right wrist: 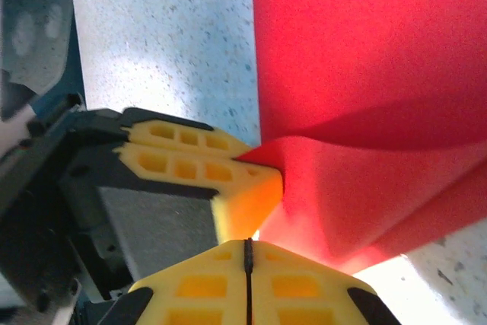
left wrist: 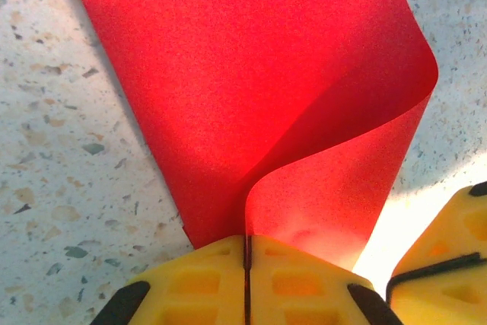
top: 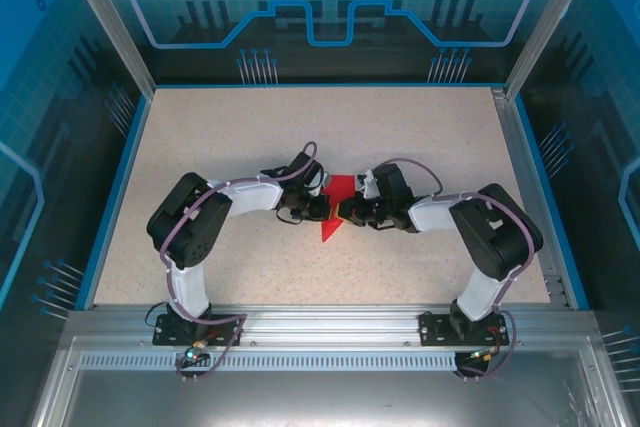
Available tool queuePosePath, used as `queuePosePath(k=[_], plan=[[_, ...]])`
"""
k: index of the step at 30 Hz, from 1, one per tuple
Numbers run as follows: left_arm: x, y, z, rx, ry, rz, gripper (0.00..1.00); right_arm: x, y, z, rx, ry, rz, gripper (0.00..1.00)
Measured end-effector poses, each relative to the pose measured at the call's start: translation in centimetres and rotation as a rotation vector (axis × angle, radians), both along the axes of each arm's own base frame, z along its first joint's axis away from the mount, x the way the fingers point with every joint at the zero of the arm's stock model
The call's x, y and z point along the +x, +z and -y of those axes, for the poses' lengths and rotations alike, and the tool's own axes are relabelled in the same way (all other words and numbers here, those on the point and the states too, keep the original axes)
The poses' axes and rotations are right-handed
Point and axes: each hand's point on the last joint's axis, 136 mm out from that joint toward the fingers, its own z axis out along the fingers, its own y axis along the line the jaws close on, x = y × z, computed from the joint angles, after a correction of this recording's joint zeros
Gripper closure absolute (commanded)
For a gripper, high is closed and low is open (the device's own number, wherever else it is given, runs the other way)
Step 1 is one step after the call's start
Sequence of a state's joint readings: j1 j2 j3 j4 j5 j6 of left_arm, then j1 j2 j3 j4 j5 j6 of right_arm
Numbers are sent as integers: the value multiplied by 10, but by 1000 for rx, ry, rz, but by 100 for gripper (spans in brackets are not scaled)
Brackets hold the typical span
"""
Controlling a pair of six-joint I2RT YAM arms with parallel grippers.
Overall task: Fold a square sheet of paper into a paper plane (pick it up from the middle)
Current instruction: Third fold the triangle at the center of the table.
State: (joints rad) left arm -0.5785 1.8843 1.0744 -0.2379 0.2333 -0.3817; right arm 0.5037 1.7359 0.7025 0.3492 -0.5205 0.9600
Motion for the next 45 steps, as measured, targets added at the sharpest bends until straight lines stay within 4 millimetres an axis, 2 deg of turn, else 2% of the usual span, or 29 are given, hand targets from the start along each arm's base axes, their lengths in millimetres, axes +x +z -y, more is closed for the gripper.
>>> queuePosePath(k=[3,10,20,24,29,32,37,45], plan=[[0,0,0,0,0,0,92,2,-5,-2,-2,6,-8,93],[0,0,0,0,0,0,92,-2,-32,2,-45,8,-52,94],[0,0,0,3,-14,7,92,-2,-25,7,-42,5,-54,92],[0,0,0,3,-15,8,92,8,-11,15,-36,-16,-29,92],[0,0,0,3,-16,8,92,22,-4,19,-33,-30,-8,92],[0,0,0,3,-16,8,92,25,-7,18,-43,-24,-10,93],[0,0,0,3,-16,8,92,18,-32,25,-103,-22,-64,93],[0,-1,0,4,-19,10,92,18,-32,28,-109,-24,-67,93]])
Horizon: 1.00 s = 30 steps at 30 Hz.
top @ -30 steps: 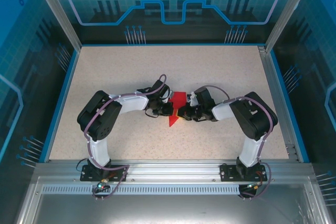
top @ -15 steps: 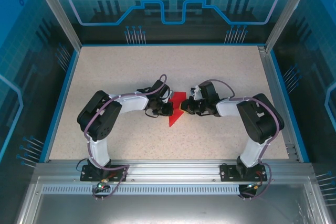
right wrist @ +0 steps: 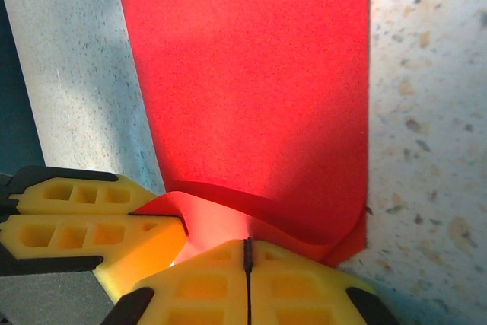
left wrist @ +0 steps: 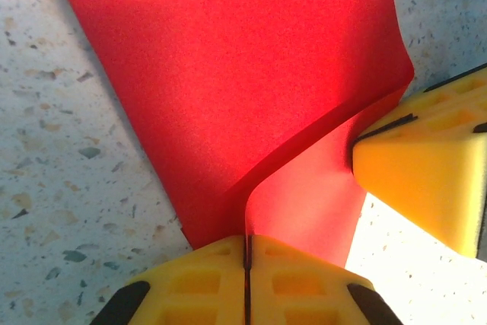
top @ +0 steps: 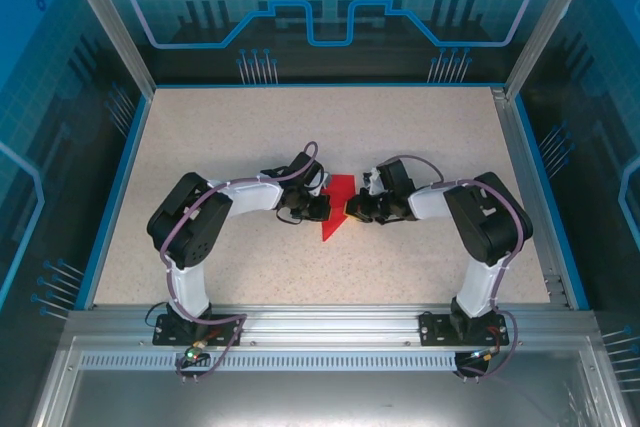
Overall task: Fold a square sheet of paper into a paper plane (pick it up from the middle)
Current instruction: Third fold the triangle at the center of the table.
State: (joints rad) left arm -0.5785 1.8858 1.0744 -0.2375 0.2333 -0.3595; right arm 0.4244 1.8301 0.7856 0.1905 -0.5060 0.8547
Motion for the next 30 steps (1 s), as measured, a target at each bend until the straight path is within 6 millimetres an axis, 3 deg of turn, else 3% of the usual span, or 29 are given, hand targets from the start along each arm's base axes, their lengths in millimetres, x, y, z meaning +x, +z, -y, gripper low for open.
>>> queuePosePath(k=[4,13,20,30], plan=[[0,0,0,0,0,0,92,0,5,5,-11,-8,-14,93],[0,0,0,0,0,0,92,22,25,3,-1,-14,30,92],[0,0,0,0,-1,1,92,21,-2,15,-76,-28,-24,93],[1,0,0,-1,-3,4,91,22,3,23,-101,-29,-38,91]])
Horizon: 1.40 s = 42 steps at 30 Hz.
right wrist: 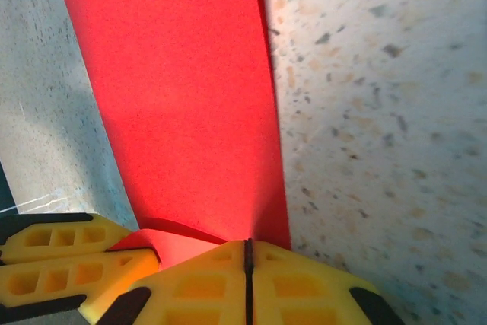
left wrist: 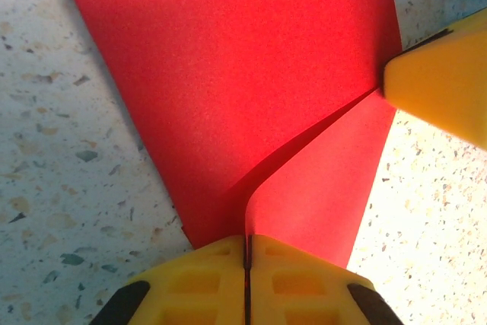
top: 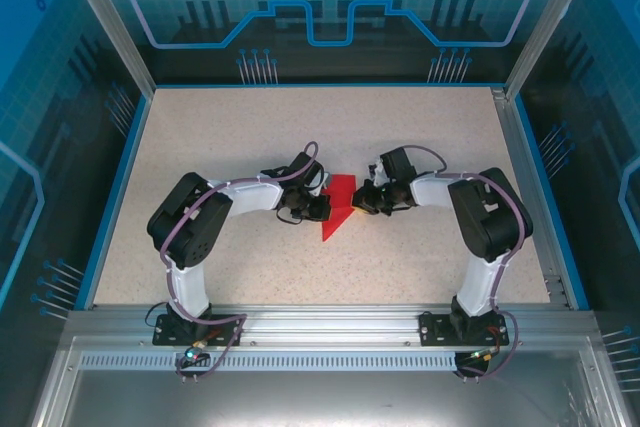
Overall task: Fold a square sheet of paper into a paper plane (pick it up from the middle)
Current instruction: Third fold the triangle at the center of the table.
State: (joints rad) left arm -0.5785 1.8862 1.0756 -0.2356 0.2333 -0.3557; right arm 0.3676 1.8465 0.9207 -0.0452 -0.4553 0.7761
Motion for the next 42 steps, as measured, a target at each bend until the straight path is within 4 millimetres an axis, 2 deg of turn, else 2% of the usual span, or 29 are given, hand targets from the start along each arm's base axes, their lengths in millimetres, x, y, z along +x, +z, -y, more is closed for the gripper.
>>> queuePosePath(k=[6,9,14,20,27,30,36,39,42], plan=[[0,0,0,1,0,-2,91,12,23,-3,38,8,39,90],[0,0,0,2,0,-4,91,15,28,-6,53,15,47,90],[0,0,0,3,-2,-9,91,13,20,-6,52,17,28,90],[0,0,0,5,-13,-4,91,1,-5,1,28,10,-19,90],[0,0,1,6,-18,-2,91,1,-2,2,27,11,-12,88],[0,0,1,7,-18,-4,90,1,9,2,32,15,6,88],[0,0,1,7,-18,-4,90,4,33,-18,77,60,73,89],[0,0,1,8,-19,-5,90,-1,34,-29,94,87,72,89],[0,0,1,8,-18,-5,89,-2,27,-32,93,92,61,89]])
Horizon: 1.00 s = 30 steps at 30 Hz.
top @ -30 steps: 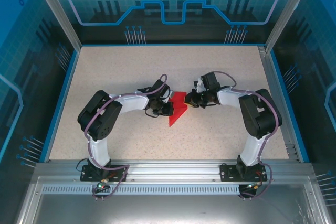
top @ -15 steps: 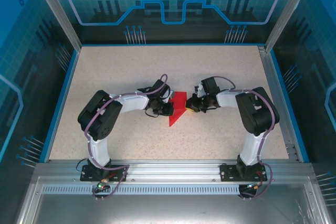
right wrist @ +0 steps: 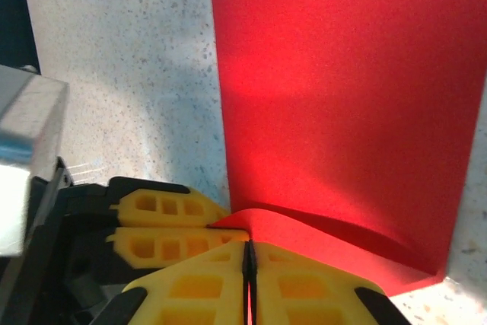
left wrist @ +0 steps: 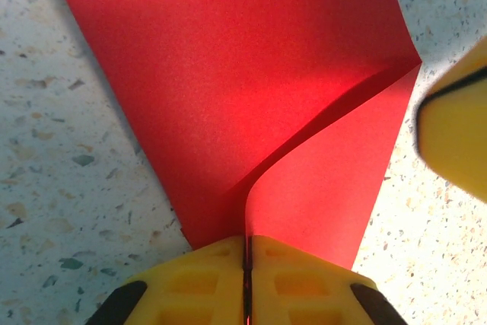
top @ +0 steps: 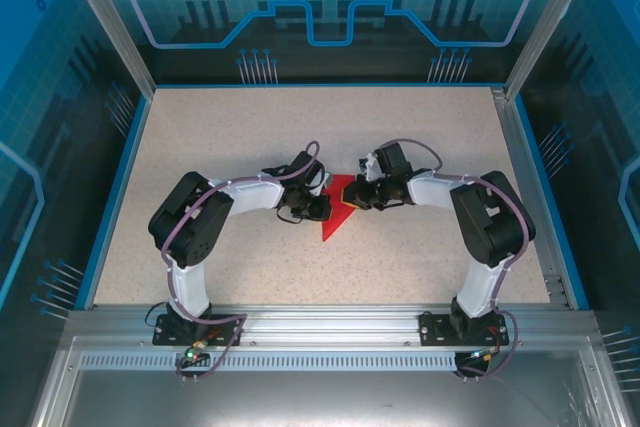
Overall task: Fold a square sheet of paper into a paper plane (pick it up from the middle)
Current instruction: Third fold the triangle at the center of the table.
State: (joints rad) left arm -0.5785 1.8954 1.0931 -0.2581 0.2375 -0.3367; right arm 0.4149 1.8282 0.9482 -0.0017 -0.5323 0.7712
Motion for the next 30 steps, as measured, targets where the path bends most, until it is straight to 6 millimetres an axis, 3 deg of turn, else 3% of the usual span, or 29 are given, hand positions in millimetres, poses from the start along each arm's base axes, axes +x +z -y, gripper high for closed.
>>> queuePosePath(k=[7,9,13,16,19,23,30], plan=[[0,0,0,1,0,-2,84,-9,-31,7,-37,-9,-66,91],[0,1,1,-3,-1,-3,78,-8,-31,7,-39,-8,-62,91],[-2,8,2,-13,2,-9,56,-8,-31,7,-38,-8,-58,91],[-6,20,-6,5,43,-17,52,-8,-31,7,-37,-8,-58,91],[-6,43,-9,-20,93,-3,54,-8,-31,7,-38,-8,-58,91],[-9,72,2,-137,136,-11,65,-8,-31,7,-38,-8,-58,91],[-22,73,28,-273,122,-121,73,-8,-31,7,-38,-8,-58,90]])
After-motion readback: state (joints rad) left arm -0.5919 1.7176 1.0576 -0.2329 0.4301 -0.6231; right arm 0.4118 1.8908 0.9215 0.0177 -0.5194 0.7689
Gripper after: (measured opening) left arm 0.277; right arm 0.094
